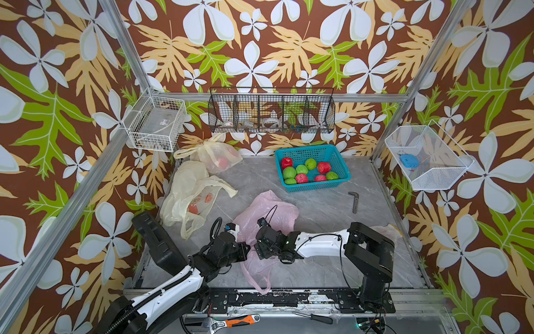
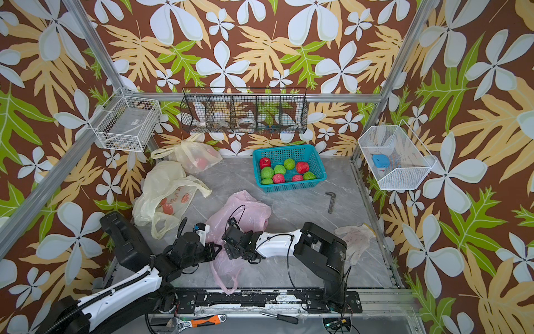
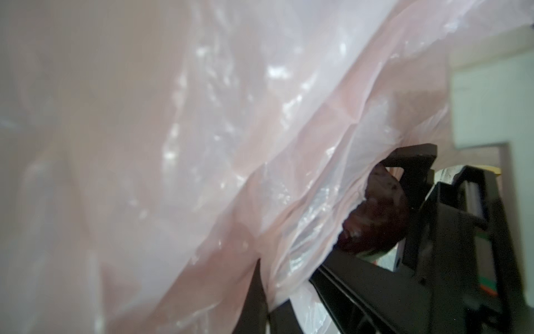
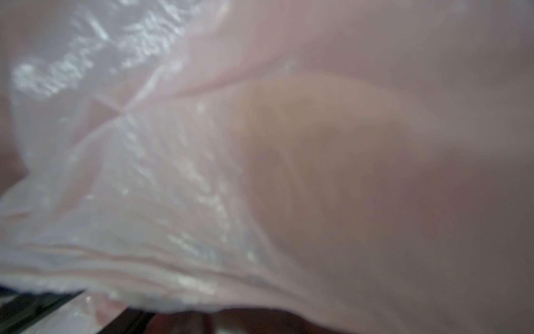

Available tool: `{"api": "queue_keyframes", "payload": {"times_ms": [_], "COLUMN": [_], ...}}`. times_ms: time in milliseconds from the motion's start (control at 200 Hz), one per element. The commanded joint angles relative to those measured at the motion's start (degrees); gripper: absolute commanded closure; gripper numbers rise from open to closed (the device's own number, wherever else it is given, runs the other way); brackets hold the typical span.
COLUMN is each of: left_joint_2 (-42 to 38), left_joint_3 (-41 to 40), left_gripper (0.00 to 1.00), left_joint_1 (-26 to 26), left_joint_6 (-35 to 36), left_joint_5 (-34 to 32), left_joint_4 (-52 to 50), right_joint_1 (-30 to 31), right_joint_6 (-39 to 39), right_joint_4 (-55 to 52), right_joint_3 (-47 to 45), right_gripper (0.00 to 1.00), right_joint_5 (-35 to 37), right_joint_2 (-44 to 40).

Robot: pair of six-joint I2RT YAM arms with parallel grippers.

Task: Untie the knot of a plastic bag & take out the apple
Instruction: Pick up the apple from the plastic bag, then place the apple in the basket.

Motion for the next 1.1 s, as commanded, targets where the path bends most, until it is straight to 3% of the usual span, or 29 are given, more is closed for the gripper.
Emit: {"api": "queue_keyframes", "payload": {"times_ms": [0,320,480,636,786,861,976,1096], "left_joint_2": [0.29,-1.13,-0.24,0.73,3.46,3.18,3.18,1.35], "left_joint_3": [0.31,0.49,2.28,0.41,4.15,4.13,4.14,5.03], "left_gripper": [1.0,1.0,1.0,1.0,1.0,1.0,1.0,1.0], "left_joint_1": [0.09,0.09,0.09,0.09,0.2,0.18,0.14,0.18], "left_joint_6": [0.06,0.55,1.04,2.21,3.48,3.58,4.29,3.01], "left_joint_5": [0.73,-0.64,-1.42,-5.23,-6.26,-6.38,-6.43,-4.91], "left_joint_4": [3.3,3.09,0.87,3.9,0.49,1.23,1.09,-1.73], "right_joint_1": [0.33,3.15,4.03,3.27,-1.47,-4.61,-13.62,-22.85], "right_joint_6": [-0.59,-5.59,-6.13,-10.03,-15.4,-18.92,-20.22,-20.09], "right_joint_4": [0.02,0.2,-3.09,4.37,0.55,3.87,11.99,13.25], "right_joint_3": [-0.34,0.73,2.33,-1.47,2.27,0.94,-1.94,2.37], "right_gripper": [0.16,0.4,0.43,0.44,0.45,0.44,0.44,0.43], "right_joint_5": [0.31,6.9,8.11,5.71,9.23,10.87,6.7,3.02], "right_joint_2": [-1.93,-9.61,-12.64,-19.92,-24.09,-26.24,-26.45,-22.41]}}
